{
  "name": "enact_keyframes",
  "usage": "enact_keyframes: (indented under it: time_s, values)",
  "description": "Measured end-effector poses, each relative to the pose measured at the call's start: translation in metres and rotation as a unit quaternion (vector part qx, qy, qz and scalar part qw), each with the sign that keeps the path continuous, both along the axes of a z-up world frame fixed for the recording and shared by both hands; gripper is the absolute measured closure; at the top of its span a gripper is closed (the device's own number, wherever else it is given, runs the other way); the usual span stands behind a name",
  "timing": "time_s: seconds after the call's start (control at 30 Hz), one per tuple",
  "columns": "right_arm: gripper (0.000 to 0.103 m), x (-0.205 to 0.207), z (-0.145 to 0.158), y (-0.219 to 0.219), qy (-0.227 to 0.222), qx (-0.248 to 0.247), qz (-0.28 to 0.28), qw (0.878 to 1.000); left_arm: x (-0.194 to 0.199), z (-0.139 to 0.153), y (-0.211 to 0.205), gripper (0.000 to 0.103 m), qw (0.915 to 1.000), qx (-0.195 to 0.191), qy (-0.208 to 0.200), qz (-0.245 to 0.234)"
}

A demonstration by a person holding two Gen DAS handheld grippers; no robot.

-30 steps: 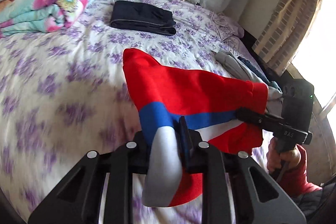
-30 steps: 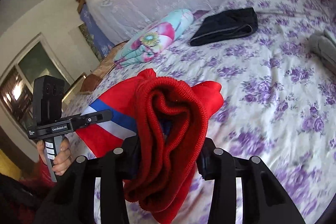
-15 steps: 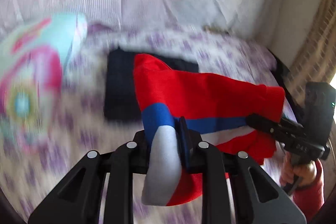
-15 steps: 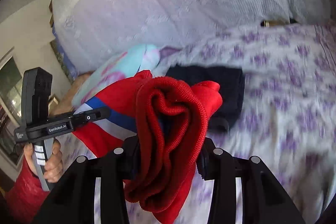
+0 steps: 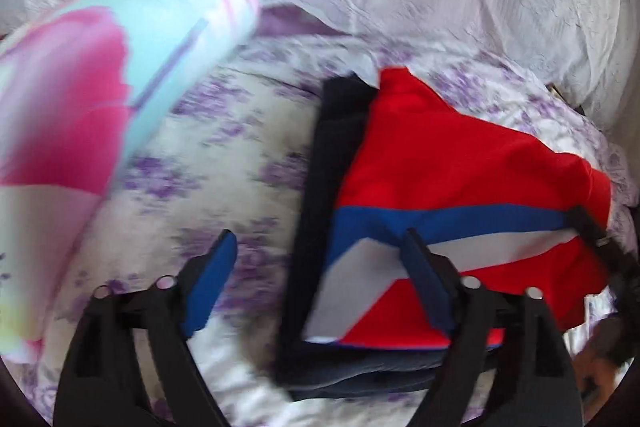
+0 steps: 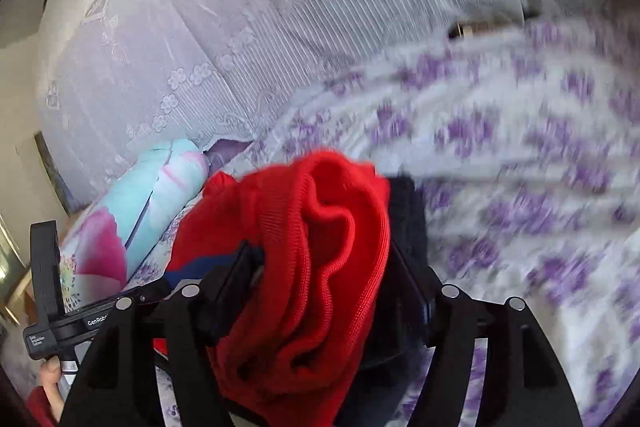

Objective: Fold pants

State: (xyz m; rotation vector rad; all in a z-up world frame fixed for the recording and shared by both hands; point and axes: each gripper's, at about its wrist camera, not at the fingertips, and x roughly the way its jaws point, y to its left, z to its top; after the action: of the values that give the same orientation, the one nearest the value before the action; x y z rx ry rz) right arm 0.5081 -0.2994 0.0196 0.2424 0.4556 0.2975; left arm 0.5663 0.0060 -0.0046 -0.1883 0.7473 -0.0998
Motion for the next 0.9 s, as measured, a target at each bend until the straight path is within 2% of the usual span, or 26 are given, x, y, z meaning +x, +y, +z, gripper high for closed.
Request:
enact_keyframes:
  time_s: [0.1, 0.13, 0.2, 0.27, 0.3, 0.33, 0.37, 0.4, 0.47, 0.53, 0.63, 0.7, 0.73, 0.8, 0.9]
  values:
    - [0.034, -0.034, 0.029, 0.005, -0.092, -0.061, -0.045, 0.993, -0.014, 0.000, 0.011, 0.021, 0.9997, -0.018, -0.010, 0.015]
    - [0.033, -0.038, 0.033, 0.010, -0.097, -0.081, -0.047, 0.991, -0.015, 0.001, 0.011, 0.021, 0.9996, -0.019, -0.007, 0.020]
    - [0.028, -0.034, 0.031, 0.028, -0.073, -0.145, -0.057, 0.985, -0.015, 0.002, 0.010, 0.019, 0.9997, -0.013, -0.006, 0.022]
    - [0.024, -0.017, 0.011, 0.038, -0.024, -0.190, -0.070, 0.979, -0.012, -0.001, 0.000, 0.011, 0.9994, 0.023, -0.002, 0.024]
    - [0.022, -0.007, -0.006, 0.037, 0.000, -0.190, -0.070, 0.979, -0.010, -0.004, -0.004, 0.006, 0.9989, 0.040, 0.001, 0.027]
    - [0.017, -0.002, -0.012, 0.031, 0.011, -0.172, -0.069, 0.983, -0.010, -0.008, -0.006, 0.004, 0.9980, 0.055, 0.006, 0.030]
    - [0.017, -0.001, -0.007, 0.023, 0.015, -0.149, -0.068, 0.986, -0.009, -0.010, -0.006, 0.004, 0.9977, 0.059, 0.007, 0.032]
    - [0.018, -0.008, -0.001, 0.018, 0.004, -0.134, -0.073, 0.988, -0.009, -0.009, -0.004, 0.004, 0.9980, 0.054, 0.008, 0.032]
    - [0.017, -0.026, 0.015, 0.015, -0.053, -0.114, -0.084, 0.988, -0.011, -0.007, 0.000, 0.004, 0.9983, 0.047, 0.009, 0.034]
    - [0.016, -0.032, 0.016, 0.021, -0.056, -0.131, -0.074, 0.987, -0.022, 0.001, 0.000, 0.005, 0.9984, 0.044, -0.009, 0.034]
    - [0.014, -0.035, -0.007, 0.035, -0.019, -0.183, -0.065, 0.981, -0.046, 0.010, -0.006, 0.005, 0.9980, 0.053, -0.026, 0.024]
    - [0.012, -0.042, -0.011, 0.034, 0.002, -0.188, -0.063, 0.980, -0.069, 0.011, -0.010, 0.005, 0.9985, 0.049, -0.019, 0.012]
    - [0.012, -0.052, -0.008, 0.033, 0.004, -0.176, -0.072, 0.982, -0.078, 0.010, -0.011, 0.005, 0.9988, 0.048, -0.009, 0.007]
    - [0.012, -0.086, 0.002, 0.027, -0.027, -0.134, -0.075, 0.988, -0.106, 0.007, -0.013, 0.005, 0.9991, 0.041, 0.006, -0.005]
    - [0.011, -0.129, 0.006, 0.030, -0.031, -0.106, -0.050, 0.993, -0.151, 0.011, -0.010, 0.005, 0.9990, 0.045, -0.001, 0.001]
